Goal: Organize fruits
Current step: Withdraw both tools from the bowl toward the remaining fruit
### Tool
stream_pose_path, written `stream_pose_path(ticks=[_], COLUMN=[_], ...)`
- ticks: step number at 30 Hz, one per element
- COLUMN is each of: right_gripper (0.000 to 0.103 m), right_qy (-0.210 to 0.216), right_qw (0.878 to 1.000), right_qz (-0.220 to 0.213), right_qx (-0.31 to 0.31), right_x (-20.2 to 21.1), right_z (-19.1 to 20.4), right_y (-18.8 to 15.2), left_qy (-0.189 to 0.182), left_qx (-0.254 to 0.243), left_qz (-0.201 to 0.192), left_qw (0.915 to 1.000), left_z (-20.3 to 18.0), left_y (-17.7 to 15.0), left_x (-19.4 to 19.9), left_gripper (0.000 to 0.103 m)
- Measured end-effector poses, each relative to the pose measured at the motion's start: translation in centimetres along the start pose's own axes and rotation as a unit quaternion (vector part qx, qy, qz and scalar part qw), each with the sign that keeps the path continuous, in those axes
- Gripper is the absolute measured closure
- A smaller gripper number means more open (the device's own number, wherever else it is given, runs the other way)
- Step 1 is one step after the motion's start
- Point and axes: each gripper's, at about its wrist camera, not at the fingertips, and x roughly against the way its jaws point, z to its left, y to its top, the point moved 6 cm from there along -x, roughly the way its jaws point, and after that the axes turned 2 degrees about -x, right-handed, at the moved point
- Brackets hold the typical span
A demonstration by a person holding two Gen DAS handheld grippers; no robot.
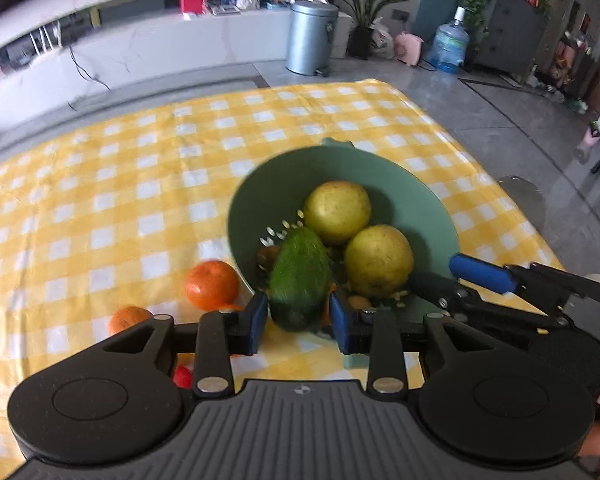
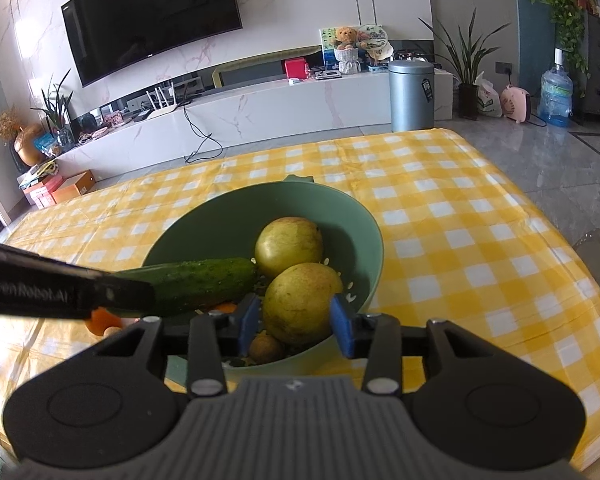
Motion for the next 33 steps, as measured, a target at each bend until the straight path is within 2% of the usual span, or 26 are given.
stream_pose_path(ticks=[3,8,11,15,19,22,29,33], right_gripper=[0.062,0.053,0.047,0.047,0.047,0.047,0.047,0.05], right_qy=[-0.002,-0.011,-0.017,-0.001,0.016,0.034,0.071,0.08], right_qw=[1.0,1.0,0.999,0.998,0.997,0.996,0.993,0.991], right_qz=[0.0,-0.027,-0.05,-0.065,-0.075,-0.076,-0.075,-0.056], right_qx=[0.003,0.004,0.008,-0.007,0.007,0.019,0.064,0.086], right_x=[0.1,1.2,2.6,4.1,5.3,6.0,7.1,6.7], right_z=[0.0,0.1,0.5,1.8,4.1,5.9,10.0,11.7], right_y=[0.0,0.3,0.4,-0.2,-1.3,-2.2,-4.3,-5.3], left_qy=[-0.021,-0.043,-0.033,-0.01,0.022,0.036,0.042,0.037], left_qx=[0.01,0.002,-0.004,-0.019,-0.043,-0.04,-0.022,-0.02], left_qz=[-0.01,-0.028,-0.037,-0.047,-0.054,-0.057,-0.061,-0.07], left_qw=[0.9997,0.9987,0.9988,0.9987,0.9974,0.9969,0.997,0.9966], left_z=[0.2,0.3,0.7,1.9,3.3,4.6,7.1,7.8], left_y=[-0.2,-0.4,-0.7,-1.2,-2.2,-3.1,-4.7,-5.2], left_x=[0.5,2.5,3.8,5.4,6.9,7.7,8.3,8.2], left_gripper=[0.053,0.049,0.049,0.049,0.049,0.049,0.049,0.049])
